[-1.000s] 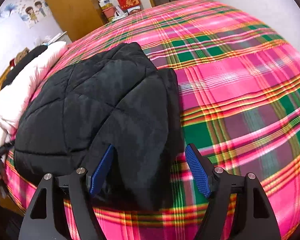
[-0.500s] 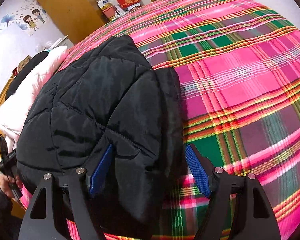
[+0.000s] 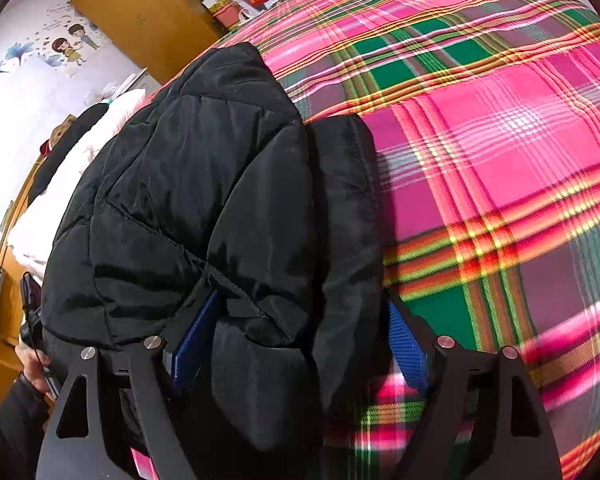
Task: Fold large clothes
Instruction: 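Lift the gripped bundle edge with both tools and fold it over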
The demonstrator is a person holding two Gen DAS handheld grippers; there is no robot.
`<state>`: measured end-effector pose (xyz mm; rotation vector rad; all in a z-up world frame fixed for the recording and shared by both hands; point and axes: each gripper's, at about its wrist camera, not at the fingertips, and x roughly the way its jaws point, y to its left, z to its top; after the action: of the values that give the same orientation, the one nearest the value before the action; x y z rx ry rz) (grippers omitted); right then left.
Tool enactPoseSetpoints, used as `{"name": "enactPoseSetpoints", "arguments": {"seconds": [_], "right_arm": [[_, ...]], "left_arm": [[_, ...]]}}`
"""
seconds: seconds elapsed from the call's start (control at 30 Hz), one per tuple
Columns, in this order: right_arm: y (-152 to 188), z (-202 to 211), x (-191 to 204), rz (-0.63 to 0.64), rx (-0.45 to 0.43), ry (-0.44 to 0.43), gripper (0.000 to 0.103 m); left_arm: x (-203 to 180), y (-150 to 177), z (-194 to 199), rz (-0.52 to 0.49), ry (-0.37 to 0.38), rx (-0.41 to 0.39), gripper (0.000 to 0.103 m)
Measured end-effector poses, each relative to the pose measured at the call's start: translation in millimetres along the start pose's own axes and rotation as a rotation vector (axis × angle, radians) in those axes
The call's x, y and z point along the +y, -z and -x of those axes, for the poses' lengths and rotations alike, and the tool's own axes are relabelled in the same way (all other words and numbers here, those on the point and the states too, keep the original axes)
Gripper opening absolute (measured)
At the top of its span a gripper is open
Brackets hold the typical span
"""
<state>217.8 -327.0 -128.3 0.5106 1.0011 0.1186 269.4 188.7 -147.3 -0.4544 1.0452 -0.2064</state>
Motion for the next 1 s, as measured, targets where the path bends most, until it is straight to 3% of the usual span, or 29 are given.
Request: {"name": "enactPoseSetpoints", "arguments": {"seconds": [0.1, 0.2, 0.67, 0.8, 1.0], "right_arm": [[-1.3, 0.0, -0.5, -0.022, 0.032, -0.016, 0.078], [5.4, 2.7, -0.3, -0.021, 0.054, -0.029, 0.075], [-7.5, -14.4, -13.4, -0.053, 0.047, -0.135, 0.078], [-4.7, -15.1, -23.4, -0.083, -0.004, -0.178, 0.077], [-6.1, -16.8, -27.3, -0.103, 0.014, -0.176, 0.077]], "left_arm": [[0.1, 6.3, 3.9, 0.02, 0.009, 0.01, 0.075], [-8.4, 14.1, 8.4, -0.031, -0.013, 0.022, 0.075], [-0.6, 5.2, -3.5, 0.016, 0.043, 0.021, 0.083], [-2.1, 2.0, -6.8, 0.027, 0.036, 0.034, 0.084], [-8.8, -7.0, -12.9, 0.026, 0.024, 0.043, 0.086]]}}
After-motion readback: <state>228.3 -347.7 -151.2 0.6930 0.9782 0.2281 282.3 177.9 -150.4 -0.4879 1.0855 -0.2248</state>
